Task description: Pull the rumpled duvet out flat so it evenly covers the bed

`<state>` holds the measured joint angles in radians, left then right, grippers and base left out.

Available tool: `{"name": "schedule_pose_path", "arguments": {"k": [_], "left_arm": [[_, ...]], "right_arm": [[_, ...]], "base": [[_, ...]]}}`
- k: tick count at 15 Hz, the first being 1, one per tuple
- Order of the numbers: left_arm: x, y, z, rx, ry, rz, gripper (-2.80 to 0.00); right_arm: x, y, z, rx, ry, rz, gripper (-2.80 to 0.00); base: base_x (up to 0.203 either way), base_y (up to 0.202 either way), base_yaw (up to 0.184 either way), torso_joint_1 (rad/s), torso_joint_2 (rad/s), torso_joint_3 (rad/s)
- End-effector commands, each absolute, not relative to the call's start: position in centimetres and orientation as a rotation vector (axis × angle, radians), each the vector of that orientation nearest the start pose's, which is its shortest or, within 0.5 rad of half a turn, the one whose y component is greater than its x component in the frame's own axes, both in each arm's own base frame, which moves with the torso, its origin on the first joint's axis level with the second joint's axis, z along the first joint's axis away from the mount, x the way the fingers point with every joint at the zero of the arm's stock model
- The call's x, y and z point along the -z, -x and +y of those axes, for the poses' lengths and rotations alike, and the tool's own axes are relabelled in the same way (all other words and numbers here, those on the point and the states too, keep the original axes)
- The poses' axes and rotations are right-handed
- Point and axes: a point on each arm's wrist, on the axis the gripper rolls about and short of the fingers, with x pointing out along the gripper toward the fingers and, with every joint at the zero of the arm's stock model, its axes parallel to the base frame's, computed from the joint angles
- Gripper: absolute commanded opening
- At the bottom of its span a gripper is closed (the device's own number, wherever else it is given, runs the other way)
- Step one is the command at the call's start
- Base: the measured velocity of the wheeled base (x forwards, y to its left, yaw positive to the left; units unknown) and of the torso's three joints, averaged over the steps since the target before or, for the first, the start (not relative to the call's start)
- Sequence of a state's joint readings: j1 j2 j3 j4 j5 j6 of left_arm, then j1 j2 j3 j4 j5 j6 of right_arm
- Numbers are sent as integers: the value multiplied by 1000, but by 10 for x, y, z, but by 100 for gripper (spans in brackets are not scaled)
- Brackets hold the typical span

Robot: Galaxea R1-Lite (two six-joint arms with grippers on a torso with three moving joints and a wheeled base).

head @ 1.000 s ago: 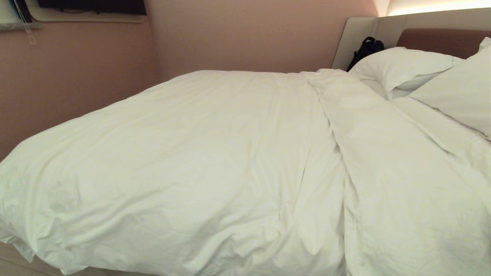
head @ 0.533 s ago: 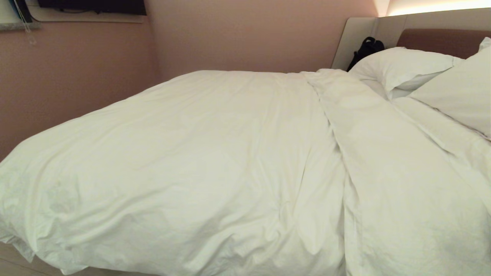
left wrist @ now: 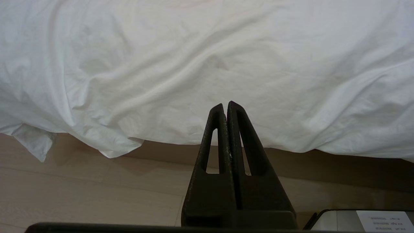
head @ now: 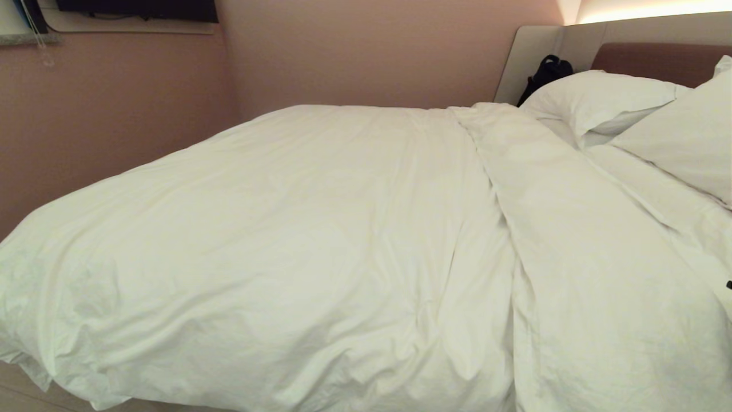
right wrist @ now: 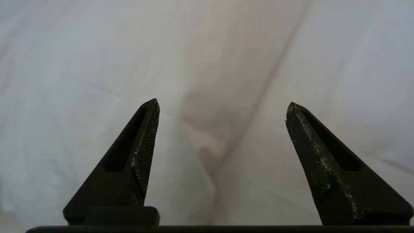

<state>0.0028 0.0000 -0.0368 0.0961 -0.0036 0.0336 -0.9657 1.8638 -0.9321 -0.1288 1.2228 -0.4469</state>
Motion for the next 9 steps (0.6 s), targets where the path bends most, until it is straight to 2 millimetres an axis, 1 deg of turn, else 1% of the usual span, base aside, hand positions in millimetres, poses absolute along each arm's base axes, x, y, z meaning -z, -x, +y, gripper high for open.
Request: {"name": "schedule_pose_path", "arguments": {"k": [1, 5, 9], "left_arm": [[-76, 26, 0, 1, -34, 60, -280], [-76, 26, 0, 1, -34, 60, -280], [-76, 26, 0, 1, -34, 60, -280]], "right_arm": [[-110, -191, -230, -394, -451, 360, 0], [-98, -197, -226, -422, -485, 387, 0], [-88, -200, -228, -428, -501, 399, 0]], "base": [[0, 0, 0, 0, 0, 0], [0, 0, 0, 0, 0, 0], [0, 0, 0, 0, 0, 0]]}}
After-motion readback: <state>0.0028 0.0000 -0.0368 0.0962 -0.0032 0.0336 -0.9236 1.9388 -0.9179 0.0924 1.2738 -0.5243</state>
